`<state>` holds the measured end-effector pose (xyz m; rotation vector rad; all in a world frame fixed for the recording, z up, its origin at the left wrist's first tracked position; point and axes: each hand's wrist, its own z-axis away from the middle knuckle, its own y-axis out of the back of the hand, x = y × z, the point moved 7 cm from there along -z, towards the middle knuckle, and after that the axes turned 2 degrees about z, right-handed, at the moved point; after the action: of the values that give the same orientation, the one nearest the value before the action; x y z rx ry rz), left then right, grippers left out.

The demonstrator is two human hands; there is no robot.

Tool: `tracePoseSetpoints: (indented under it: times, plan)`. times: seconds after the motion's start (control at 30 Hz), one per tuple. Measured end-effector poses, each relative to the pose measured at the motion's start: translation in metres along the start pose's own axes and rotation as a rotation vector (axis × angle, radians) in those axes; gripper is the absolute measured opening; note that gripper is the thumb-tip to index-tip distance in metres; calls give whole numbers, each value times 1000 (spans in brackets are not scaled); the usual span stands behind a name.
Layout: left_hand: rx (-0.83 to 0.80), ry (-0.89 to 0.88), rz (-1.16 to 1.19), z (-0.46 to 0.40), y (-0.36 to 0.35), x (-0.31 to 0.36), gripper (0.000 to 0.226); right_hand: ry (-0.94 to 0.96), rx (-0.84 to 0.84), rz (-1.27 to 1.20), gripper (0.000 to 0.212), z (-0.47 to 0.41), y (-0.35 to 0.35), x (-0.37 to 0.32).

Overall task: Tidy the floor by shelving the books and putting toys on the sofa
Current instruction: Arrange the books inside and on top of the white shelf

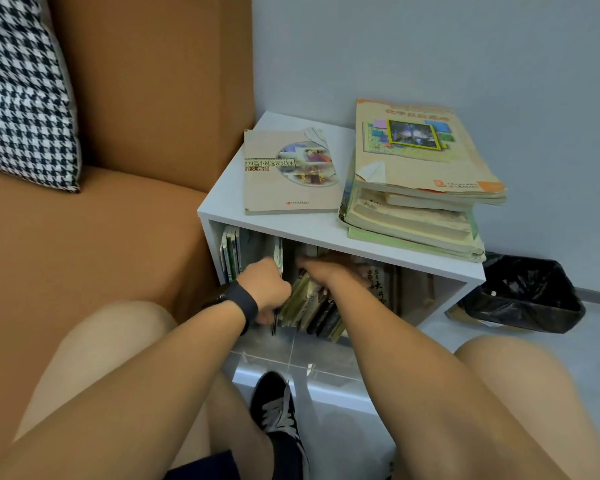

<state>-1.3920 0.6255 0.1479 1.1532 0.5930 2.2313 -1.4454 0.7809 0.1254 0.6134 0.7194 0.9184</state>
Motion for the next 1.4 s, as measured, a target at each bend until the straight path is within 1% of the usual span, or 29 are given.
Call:
tracePoseSetpoints:
  times: [0.03,0.07,0.1,0.13,0.17,0.2,0.23,0.3,0.33,0.5,0.57,0.6,0.67,0.7,0.73,0.77,0.8,0.83,0.87,0.9,0.97,1.03,1.07,1.1,1.13,1.23,1.33,1.4]
  plan:
    - [-16,26,49,4,-4,-4,24,28,-7,25,89,-4,-4,-6]
    - [-4,36,99,6,-6,-7,21,40,-56,-1,87,2,-9,-12]
    - [36,23,114,4,-3,-7,23,45,-79,8,91,-6,-18,-17]
    - [87,-4,83,2,0,-6,25,62,-87,-1,104,-14,-24,-23]
    - [143,-15,39,1,5,-6,23,80,-82,-15,111,-19,-27,-28]
    - [209,-15,-5,0,11,-8,20,98,-87,-59,106,-23,-29,-33]
    - [267,-3,-18,-1,16,-11,20,132,-121,-87,92,-22,-32,-39]
    - [334,48,42,-5,28,-23,28,219,-194,-135,66,0,-27,-55]
    - [352,82,76,-7,31,-28,30,245,-206,-136,59,1,-26,-59]
    - [379,161,99,-8,36,-41,35,325,-241,-153,46,5,-26,-77]
    - [297,161,-8,-13,28,-46,34,350,-232,-184,45,8,-22,-82]
    - [234,162,-86,-13,21,-48,33,360,-231,-196,45,7,-22,-83]
    - [170,124,-184,-15,10,-44,28,350,-248,-225,48,9,-24,-83]
    - [187,64,-191,-16,9,-38,24,336,-259,-233,50,12,-24,-81]
    - [251,-18,-174,-15,12,-27,22,329,-256,-242,53,14,-24,-79]
    - [327,-98,-139,-16,15,-16,24,317,-237,-254,54,15,-22,-74]
    - [367,-157,-99,-20,17,-6,34,317,-209,-288,55,13,-20,-68]
    - [358,-190,-79,-24,17,0,45,330,-188,-330,57,18,-16,-67]
    - [317,-194,-71,-31,15,5,51,335,-190,-388,58,10,-17,-63]
    - [266,-184,-82,-38,13,7,52,343,-209,-435,60,2,-21,-60]
    - [155,-143,-100,-45,10,7,41,349,-208,-521,66,-14,-30,-51]
    - [103,-113,-101,-48,13,6,27,293,-113,-611,78,-22,-31,-30]
    - [81,-105,-117,-49,14,5,23,244,-49,-662,84,-30,-34,-16]
    - [66,-101,-139,-49,14,5,20,213,-20,-702,89,-31,-35,-3]
    - [53,-101,-167,-48,13,5,20,196,-38,-742,92,-30,-40,7]
    - [51,-106,-258,-45,14,6,17,181,-189,-784,98,-29,-56,19]
    - [102,-124,-292,-42,19,4,13,172,-273,-778,95,-30,-60,26]
    - [121,-128,-341,-35,21,1,19,152,-292,-841,91,-30,-59,33]
